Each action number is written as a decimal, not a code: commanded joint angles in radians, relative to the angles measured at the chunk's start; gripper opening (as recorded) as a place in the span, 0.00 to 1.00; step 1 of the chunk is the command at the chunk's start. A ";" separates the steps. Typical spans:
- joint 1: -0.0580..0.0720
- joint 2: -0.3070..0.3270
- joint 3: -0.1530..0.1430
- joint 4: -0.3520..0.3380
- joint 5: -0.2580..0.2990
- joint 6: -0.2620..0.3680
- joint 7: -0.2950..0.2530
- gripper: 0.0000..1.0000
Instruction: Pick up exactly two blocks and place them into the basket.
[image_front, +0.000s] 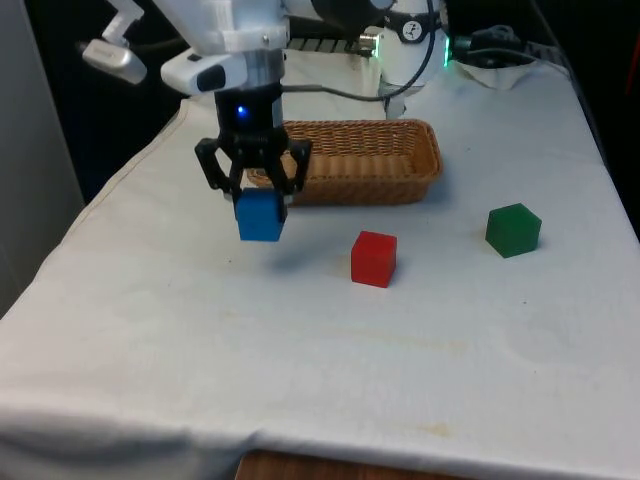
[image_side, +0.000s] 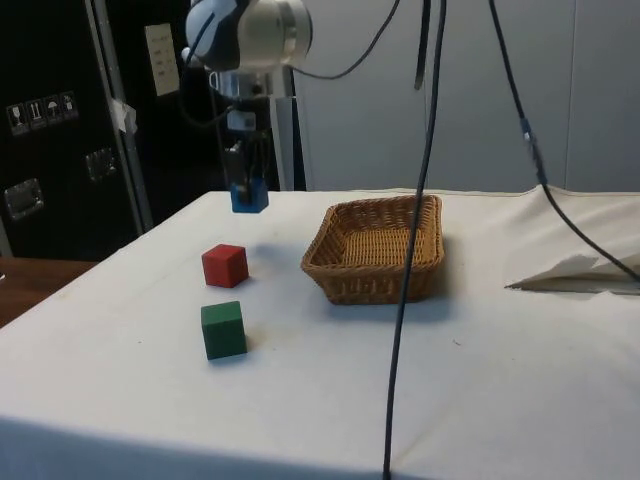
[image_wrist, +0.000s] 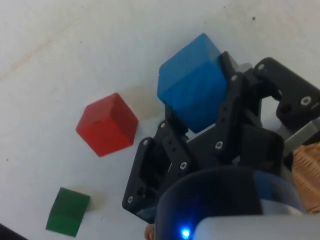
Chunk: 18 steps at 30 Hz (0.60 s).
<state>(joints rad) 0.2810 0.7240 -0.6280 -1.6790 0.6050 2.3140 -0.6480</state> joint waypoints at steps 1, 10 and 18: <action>0.013 -0.026 -0.012 -0.024 -0.015 -0.003 0.005 0.01; 0.028 -0.143 -0.021 -0.129 -0.070 0.004 0.000 0.01; 0.035 -0.250 -0.026 -0.211 -0.136 0.004 0.003 0.01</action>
<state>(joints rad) 0.3030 0.4810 -0.6410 -1.8800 0.4790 2.3140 -0.6500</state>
